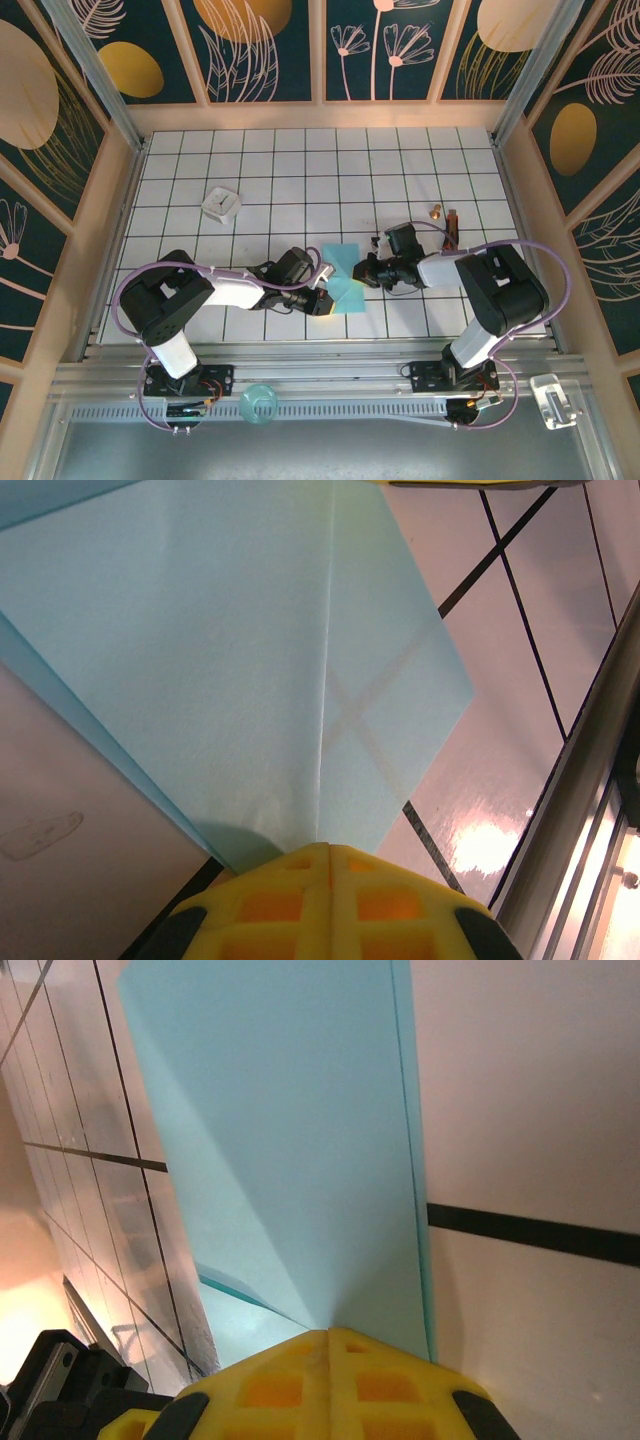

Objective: Fold a paper plane with a square sheet of paper (pick it up from the middle)
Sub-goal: Fold the triangle a second time at the center of the table, then turn over the paper at the center of the table.

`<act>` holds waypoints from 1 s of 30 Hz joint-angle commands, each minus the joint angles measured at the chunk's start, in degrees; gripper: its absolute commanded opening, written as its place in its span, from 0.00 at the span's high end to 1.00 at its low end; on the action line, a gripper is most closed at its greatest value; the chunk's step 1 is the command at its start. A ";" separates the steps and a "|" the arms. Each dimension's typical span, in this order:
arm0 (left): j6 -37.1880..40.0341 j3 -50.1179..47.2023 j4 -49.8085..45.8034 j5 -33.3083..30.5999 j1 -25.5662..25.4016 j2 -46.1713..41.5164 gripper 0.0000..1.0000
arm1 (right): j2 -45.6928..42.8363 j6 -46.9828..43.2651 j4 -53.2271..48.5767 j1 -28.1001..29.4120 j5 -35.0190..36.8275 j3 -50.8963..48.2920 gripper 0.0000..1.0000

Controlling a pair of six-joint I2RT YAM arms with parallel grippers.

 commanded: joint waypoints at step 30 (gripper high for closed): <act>-14.73 7.02 3.34 -6.59 4.22 -2.50 0.86 | -29.39 0.00 -13.42 5.90 21.56 -8.05 0.69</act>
